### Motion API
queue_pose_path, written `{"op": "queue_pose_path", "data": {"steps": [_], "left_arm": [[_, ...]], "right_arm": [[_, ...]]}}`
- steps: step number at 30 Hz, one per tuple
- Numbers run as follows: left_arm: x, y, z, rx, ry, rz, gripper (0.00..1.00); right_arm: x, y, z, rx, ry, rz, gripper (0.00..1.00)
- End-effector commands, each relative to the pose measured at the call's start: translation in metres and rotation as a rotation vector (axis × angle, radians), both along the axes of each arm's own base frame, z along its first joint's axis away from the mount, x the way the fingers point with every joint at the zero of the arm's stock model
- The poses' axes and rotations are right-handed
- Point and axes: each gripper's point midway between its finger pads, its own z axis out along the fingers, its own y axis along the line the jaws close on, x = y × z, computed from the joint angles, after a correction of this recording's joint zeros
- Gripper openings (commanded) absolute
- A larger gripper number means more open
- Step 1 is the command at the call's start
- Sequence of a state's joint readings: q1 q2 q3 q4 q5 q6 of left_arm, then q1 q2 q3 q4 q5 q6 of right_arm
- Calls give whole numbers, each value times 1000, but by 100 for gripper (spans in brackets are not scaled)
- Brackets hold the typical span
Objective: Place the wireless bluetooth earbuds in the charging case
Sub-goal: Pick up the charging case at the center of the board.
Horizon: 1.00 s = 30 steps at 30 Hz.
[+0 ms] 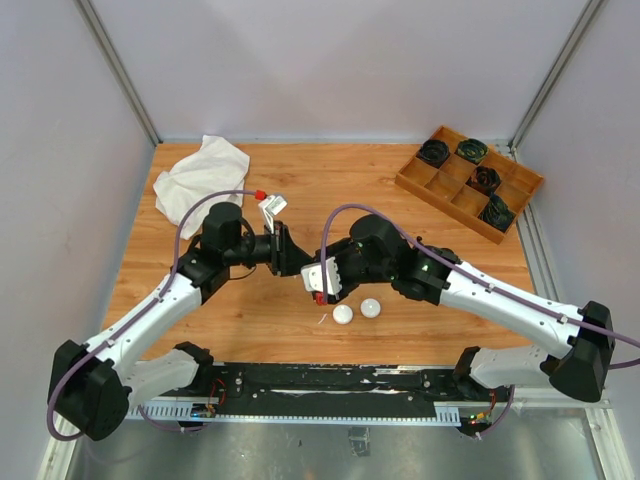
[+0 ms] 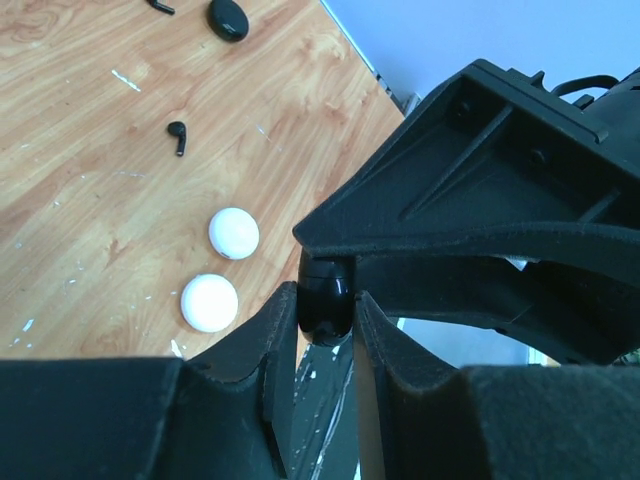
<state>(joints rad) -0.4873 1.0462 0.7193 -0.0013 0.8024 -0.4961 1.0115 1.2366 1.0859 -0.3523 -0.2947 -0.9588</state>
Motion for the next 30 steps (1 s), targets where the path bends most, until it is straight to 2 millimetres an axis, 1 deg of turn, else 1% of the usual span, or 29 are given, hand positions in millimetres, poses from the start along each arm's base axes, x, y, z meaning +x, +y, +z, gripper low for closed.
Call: {"op": "queue_pose_path", "data": {"steps": [1,4,7,9,12,15,17,19,20,23,28,30], "left_arm": [[6,5,17,-14,-118,35,5],[12,11,19,-12,-175,97,0],[13,15,26,-48,-240,134,0],[12,17,32,-88,-286,153,0],[10,21,48,-151,-359,182,0],[8,24,64,-217,-426,207,0],[6,26,76,-263,-468,219,0],[3,28,87,-303,-511,222,0],[2,28,92,-320,-533,222,0],[-1,29,106,-355,-583,215,0],[-9,29,124,-431,-641,196,0],[-13,31,128,-464,-658,196,0]], "right_arm": [[0,0,18,31,-4,-33,59],[-2,-5,23,73,65,-67,62],[-6,-8,34,158,174,-89,64],[-5,-10,43,231,240,-118,65],[-4,-12,57,364,361,-172,66],[-4,-11,70,496,448,-179,66],[-4,-12,74,562,496,-197,66],[-2,-13,81,644,522,-228,66],[-2,-14,78,672,540,-243,66],[-3,-19,89,774,542,-243,66],[-4,-21,106,898,542,-206,65],[-5,-19,110,936,564,-180,65]]}}
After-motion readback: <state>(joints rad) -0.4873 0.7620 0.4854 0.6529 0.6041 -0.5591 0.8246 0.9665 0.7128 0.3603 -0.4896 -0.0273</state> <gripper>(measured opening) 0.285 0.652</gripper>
